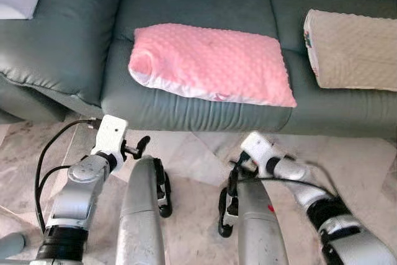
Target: Move the pillow to the sofa
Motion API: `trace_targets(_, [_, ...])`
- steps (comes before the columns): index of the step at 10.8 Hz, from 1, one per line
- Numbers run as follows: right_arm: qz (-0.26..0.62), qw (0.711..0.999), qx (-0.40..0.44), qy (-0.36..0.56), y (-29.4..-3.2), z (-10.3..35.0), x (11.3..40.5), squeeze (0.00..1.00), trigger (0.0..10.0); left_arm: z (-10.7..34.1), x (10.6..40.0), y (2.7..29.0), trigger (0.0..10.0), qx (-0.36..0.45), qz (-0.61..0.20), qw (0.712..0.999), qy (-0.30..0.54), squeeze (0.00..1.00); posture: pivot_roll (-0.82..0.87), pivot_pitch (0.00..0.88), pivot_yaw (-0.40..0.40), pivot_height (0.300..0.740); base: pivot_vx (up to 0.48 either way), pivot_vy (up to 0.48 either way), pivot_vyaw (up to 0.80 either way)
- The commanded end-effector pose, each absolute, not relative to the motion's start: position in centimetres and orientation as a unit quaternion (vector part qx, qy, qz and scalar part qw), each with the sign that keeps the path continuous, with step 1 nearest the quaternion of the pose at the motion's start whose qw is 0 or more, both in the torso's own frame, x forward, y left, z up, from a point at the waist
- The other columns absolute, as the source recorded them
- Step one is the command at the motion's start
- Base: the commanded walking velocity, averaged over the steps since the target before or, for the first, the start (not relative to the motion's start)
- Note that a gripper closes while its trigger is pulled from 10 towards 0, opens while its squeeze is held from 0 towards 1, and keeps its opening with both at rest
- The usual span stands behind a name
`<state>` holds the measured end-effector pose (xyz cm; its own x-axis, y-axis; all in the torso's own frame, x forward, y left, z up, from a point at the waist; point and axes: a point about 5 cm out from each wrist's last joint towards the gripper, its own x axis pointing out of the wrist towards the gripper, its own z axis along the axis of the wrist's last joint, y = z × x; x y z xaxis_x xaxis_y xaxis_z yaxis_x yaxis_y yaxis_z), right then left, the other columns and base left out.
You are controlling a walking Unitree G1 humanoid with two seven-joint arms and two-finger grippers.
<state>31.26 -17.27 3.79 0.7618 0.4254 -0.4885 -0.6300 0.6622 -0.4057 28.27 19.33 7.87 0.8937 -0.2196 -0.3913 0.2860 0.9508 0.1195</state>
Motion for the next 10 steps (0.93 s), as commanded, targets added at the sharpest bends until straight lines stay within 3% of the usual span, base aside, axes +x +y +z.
trace_targets(1, [0.275,0.893,-0.314,0.168,-18.1,3.9,31.3,0.0,10.0,7.0,27.7,19.7,10.0,0.079,-0.12,0.969,0.201,0.0,0.05,0.288,0.002,0.641,0.0,0.0,0.0])
trace_targets(3, [0.193,0.931,-0.288,0.116,-18.6,5.5,32.3,0.0,10.0,7.7,28.0,19.4,10.0,0.028,-0.084,0.985,0.148,0.0,0.04,0.279,-0.003,0.641,0.283,0.0,0.0])
trace_targets(4, [0.154,0.956,-0.228,0.105,-18.2,5.3,31.9,0.0,10.0,7.6,27.9,19.1,10.0,0.022,-0.073,0.99,0.12,0.0,0.04,0.277,-0.005,0.641,0.289,0.0,0.0])
trace_targets(7, [0.146,0.962,-0.202,0.111,-17.0,3.9,30.5,0.0,10.0,7.2,27.8,16.8,10.0,-0.012,-0.1,0.989,0.107,0.0,0.02,0.275,-0.004,0.641,0.335,0.0,0.0])
trace_targets(10, [0.124,0.962,-0.206,0.129,-20.0,5.1,31.6,0.0,10.0,6.7,27.9,16.7,10.0,-0.009,-0.093,0.989,0.114,0.0,0.02,0.274,-0.009,0.641,0.221,0.0,0.0])
